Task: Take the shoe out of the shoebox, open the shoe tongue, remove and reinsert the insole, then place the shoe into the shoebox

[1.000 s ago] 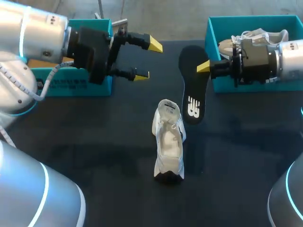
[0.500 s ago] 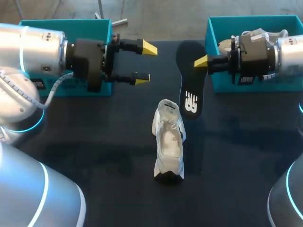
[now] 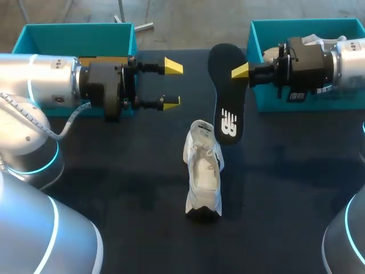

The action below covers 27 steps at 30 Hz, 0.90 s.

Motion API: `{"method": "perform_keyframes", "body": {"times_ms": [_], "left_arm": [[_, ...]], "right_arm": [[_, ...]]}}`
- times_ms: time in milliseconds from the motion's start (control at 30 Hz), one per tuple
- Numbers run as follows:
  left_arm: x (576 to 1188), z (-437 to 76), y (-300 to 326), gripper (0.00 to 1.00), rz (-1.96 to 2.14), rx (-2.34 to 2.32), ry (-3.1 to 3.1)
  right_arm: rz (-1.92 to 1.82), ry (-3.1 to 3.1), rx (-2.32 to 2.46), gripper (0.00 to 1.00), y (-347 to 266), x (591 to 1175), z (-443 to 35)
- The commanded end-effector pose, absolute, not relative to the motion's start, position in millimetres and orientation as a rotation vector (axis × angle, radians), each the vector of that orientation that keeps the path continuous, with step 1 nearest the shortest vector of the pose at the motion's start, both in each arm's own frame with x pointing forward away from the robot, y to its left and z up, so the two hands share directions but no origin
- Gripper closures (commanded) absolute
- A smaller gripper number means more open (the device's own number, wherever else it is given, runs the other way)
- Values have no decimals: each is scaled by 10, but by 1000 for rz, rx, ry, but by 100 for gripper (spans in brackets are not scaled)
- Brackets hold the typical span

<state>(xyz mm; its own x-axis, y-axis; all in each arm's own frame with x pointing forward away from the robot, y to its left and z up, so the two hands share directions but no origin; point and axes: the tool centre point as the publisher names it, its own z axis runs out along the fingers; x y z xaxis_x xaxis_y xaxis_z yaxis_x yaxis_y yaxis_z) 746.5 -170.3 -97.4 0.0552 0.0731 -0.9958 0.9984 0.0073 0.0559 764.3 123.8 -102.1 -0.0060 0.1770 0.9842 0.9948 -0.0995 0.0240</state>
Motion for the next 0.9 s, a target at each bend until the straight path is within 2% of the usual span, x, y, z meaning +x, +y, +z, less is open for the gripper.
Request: {"method": "perform_keyframes", "body": {"times_ms": [33, 67, 100, 267, 300, 667, 800, 900], "left_arm": [[7501, -1018, -1763, 0, -1127, 1279, 1217], [7513, -1025, -1774, 19, -1126, 1278, 1218], [7521, -1028, -1780, 28, -1125, 1275, 1221], [7521, -1028, -1780, 28, -1125, 1275, 1221], [7607, -1010, -1840, 51, -1142, 1224, 1219], [7740, -982, -2041, 51, -1148, 1222, 1208], [7728, -991, -2059, 45, -1153, 1227, 1206], [7707, -1020, -2044, 33, -1151, 1237, 1214]], "right_arm": [[-1193, -1305, -1405, 100, 1310, 7633, -1027], [-1191, -1305, -1403, 100, 1321, 7629, -1030], [-1189, -1305, -1402, 100, 1328, 7626, -1035], [-1189, -1305, -1402, 100, 1328, 7626, -1035], [-1164, -1315, -1395, 100, 1432, 7567, -1063], [-1150, -1316, -1374, 100, 1541, 7500, -1083], [-1155, -1317, -1376, 100, 1527, 7495, -1082], [-1159, -1317, -1381, 100, 1504, 7499, -1080]]}}
